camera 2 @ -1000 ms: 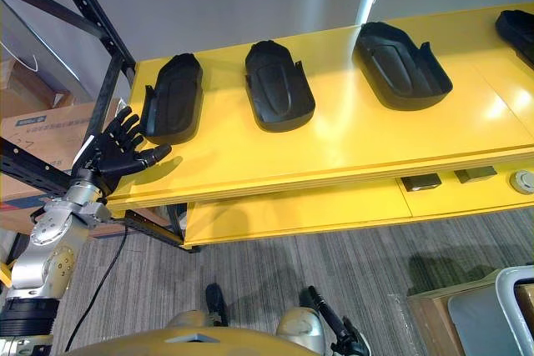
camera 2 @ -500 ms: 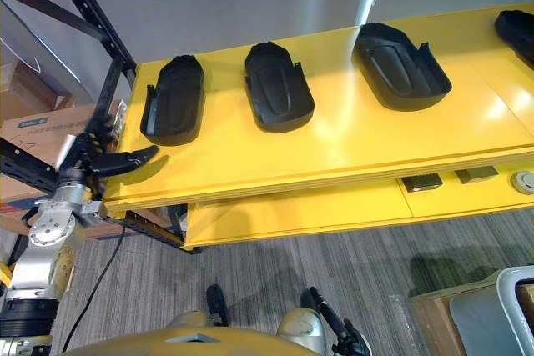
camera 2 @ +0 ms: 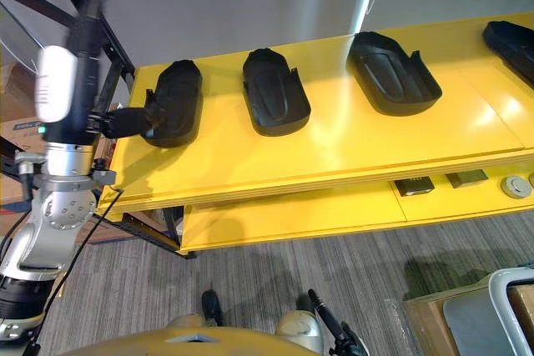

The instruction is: Walk over and take three plastic housings, then place them on the shelf

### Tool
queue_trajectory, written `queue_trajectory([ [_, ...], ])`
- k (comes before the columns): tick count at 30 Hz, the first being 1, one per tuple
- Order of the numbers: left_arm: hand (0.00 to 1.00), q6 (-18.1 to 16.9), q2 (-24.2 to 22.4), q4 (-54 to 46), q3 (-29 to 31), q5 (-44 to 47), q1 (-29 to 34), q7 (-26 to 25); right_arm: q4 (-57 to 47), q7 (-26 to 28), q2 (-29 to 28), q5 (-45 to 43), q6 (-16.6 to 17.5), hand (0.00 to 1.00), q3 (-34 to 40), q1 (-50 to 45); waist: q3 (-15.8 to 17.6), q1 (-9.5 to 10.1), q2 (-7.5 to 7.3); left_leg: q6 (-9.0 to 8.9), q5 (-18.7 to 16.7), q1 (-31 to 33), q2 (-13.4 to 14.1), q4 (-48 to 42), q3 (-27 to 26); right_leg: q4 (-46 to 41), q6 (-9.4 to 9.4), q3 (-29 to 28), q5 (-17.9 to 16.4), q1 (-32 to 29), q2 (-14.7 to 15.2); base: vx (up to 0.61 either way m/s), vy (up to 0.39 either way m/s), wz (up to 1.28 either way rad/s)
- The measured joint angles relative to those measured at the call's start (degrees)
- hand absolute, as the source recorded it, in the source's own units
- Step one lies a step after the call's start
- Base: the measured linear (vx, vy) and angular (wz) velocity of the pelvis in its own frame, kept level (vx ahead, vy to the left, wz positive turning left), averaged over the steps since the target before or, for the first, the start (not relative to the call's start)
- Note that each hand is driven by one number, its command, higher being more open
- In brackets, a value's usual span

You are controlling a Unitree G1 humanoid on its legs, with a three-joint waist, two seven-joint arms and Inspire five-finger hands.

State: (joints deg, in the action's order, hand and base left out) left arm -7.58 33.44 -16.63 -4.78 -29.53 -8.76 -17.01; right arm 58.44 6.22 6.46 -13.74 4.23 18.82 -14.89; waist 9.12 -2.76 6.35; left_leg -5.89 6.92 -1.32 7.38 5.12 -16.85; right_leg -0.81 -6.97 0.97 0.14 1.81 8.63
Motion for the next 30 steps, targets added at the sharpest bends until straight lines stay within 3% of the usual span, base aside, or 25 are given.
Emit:
queue_trajectory([
  [5, 1.00, 2.6, 4.1, 2.9, -4.3, 5.0, -1.3, 13.5, 0.5, 0.7, 0.0, 0.1, -0.4, 1.00, 1.4, 0.0, -0.1, -0.64, -0.31, 0.01, 0.0, 0.1, -0.1, 0.0, -0.1, 0.0, -0.09, -0.5, 0.1, -0.4, 0.0, 0.00, 0.000, -0.04],
  [7, 1.00, 6.1, 5.5, 4.5, -7.1, 7.3, -2.5, 20.2, 0.5, 0.7, 0.0, 0.0, -0.7, 1.00, 1.5, 0.1, -0.2, -0.72, -0.44, 0.40, 0.3, 0.2, -0.2, 0.0, 0.0, 0.0, -0.13, -0.6, 0.1, -0.5, 0.1, 0.00, 0.000, 0.00],
  [10, 1.00, 10.5, 5.8, 6.1, -9.0, 7.2, -3.2, 24.6, 0.5, 1.0, 0.1, 0.0, -1.4, 1.00, 1.7, 0.2, -0.2, -0.76, -0.45, 0.48, 0.3, 0.2, -0.3, 0.0, 0.0, -0.1, -0.18, -0.8, 0.2, -0.5, 0.2, 0.00, 0.000, 0.00],
  [13, 1.00, 14.1, 7.1, 8.0, -10.3, 7.4, -4.8, 26.2, 0.5, 1.1, 0.1, 0.0, -1.9, 1.00, 2.1, 0.2, -0.1, -0.71, -0.52, 0.60, 0.5, 0.2, -0.4, 0.0, 0.2, -0.2, -0.18, -0.7, 0.2, -0.4, 0.2, 0.00, 0.001, 0.01],
  [18, 1.00, 16.5, 9.7, 8.4, -10.4, 6.9, -7.7, 28.0, 0.4, 1.2, 0.1, -0.1, -2.2, 1.00, 2.5, 0.5, 0.0, -0.67, -0.70, 0.75, 0.6, 0.7, -0.5, 0.0, 0.5, -0.2, -0.20, -0.4, 0.2, -0.7, 0.3, -0.01, 0.002, 0.04],
  [30, 1.00, 16.5, 9.9, 11.6, -9.8, 6.7, -9.3, 24.6, -0.3, 1.3, 0.0, -0.2, -2.4, 1.00, 0.6, 0.6, 0.8, -0.59, -1.82, 0.78, 0.6, 0.8, -0.5, 0.0, 0.2, -0.3, -0.24, -0.4, 0.2, -0.8, 0.4, 0.00, 0.000, 0.00],
])
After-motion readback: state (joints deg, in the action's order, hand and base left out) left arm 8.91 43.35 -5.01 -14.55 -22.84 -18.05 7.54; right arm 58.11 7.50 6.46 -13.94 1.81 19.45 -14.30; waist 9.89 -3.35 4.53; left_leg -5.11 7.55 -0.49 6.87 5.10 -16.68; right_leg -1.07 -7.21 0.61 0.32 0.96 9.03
